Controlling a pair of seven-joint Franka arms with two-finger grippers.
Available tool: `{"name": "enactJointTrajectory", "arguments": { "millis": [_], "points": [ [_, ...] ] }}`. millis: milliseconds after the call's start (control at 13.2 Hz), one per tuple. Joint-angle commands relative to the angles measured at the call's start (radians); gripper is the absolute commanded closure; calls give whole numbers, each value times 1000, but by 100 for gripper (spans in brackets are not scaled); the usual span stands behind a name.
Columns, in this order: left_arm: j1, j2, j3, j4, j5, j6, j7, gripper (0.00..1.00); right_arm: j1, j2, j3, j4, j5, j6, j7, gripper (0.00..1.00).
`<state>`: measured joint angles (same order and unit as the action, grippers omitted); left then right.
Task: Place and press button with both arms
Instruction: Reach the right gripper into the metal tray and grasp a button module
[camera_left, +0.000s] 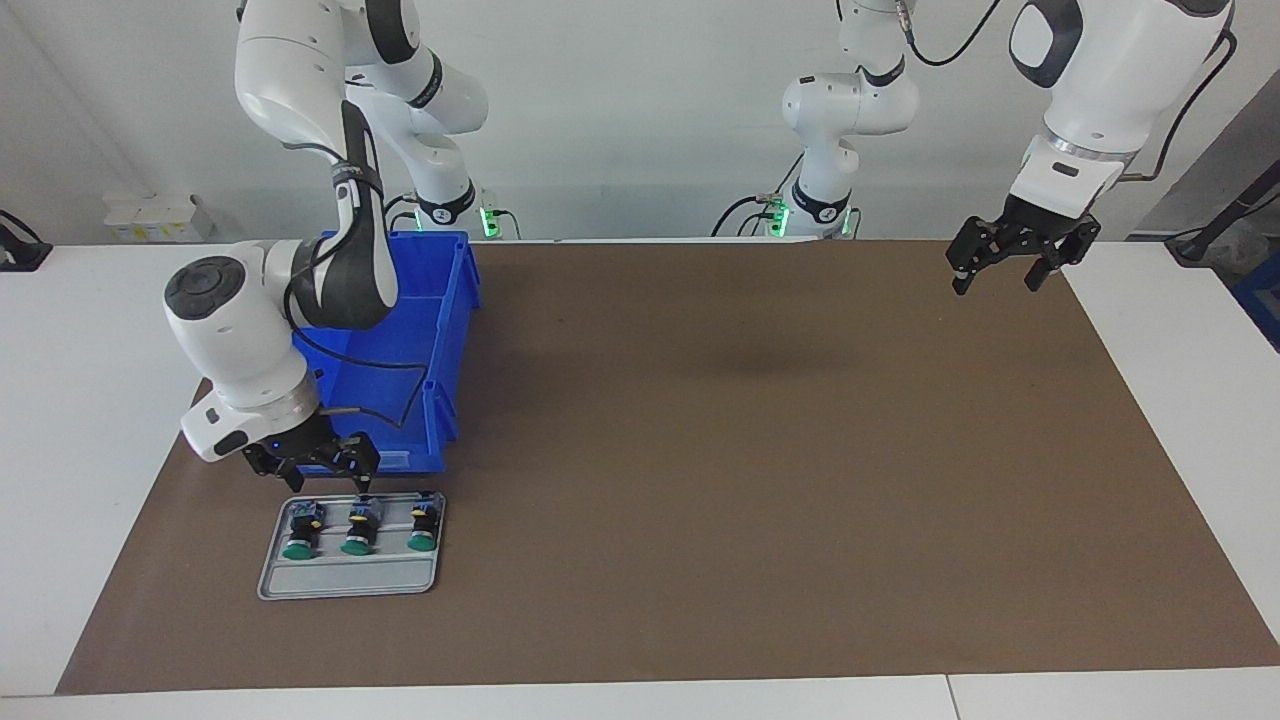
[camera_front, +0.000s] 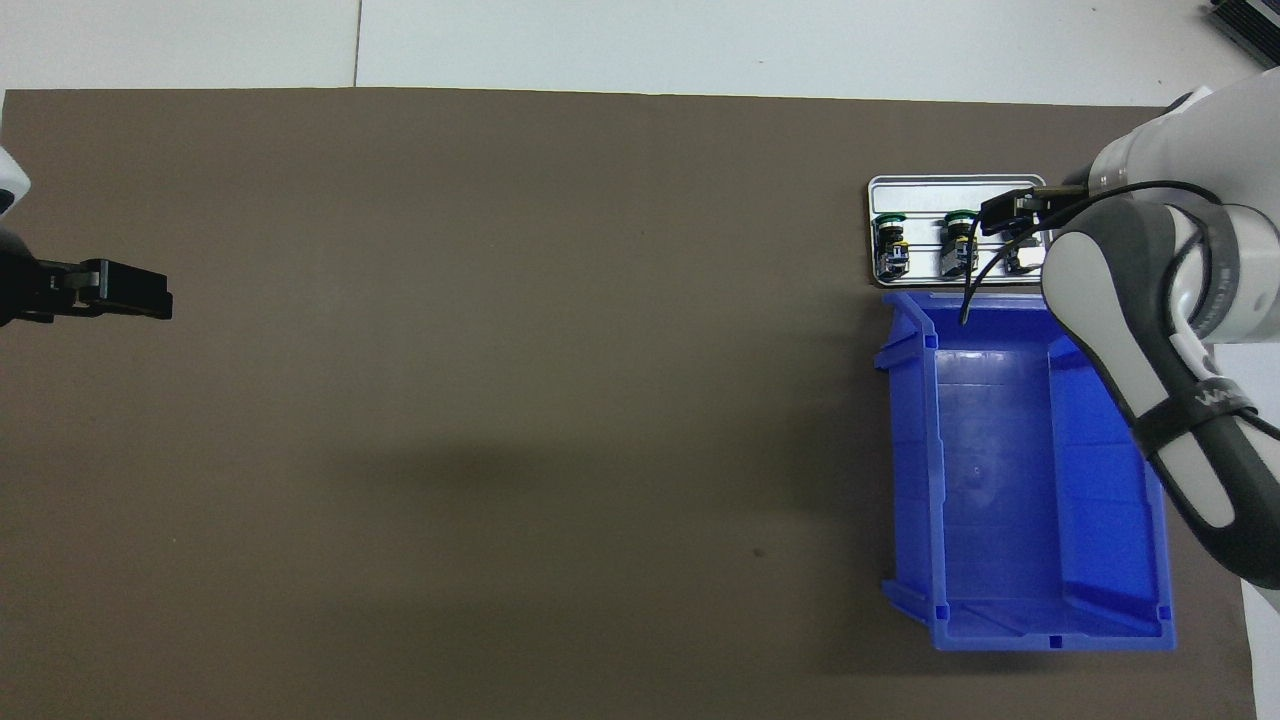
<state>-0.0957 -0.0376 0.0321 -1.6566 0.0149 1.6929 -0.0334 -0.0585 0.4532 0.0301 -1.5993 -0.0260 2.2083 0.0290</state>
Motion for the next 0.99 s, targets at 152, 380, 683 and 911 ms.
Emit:
{"name": "enactJointTrajectory", "arguments": {
  "millis": [152, 380, 683, 911],
  "points": [
    [2, -28, -1, -31, 19, 4, 3, 0, -6, 99, 7, 4, -8, 116, -20, 15],
    [4, -28, -1, -31, 19, 4, 3, 0, -7, 122, 7, -31, -2, 151, -14, 19],
    [2, -28, -1, -31, 19, 4, 3, 0, -9, 114, 7, -54, -3, 140, -35, 100],
    [2, -28, -1, -31, 19, 4, 3, 0, -4, 72, 8, -54, 1, 125, -32, 100]
  ]
}}
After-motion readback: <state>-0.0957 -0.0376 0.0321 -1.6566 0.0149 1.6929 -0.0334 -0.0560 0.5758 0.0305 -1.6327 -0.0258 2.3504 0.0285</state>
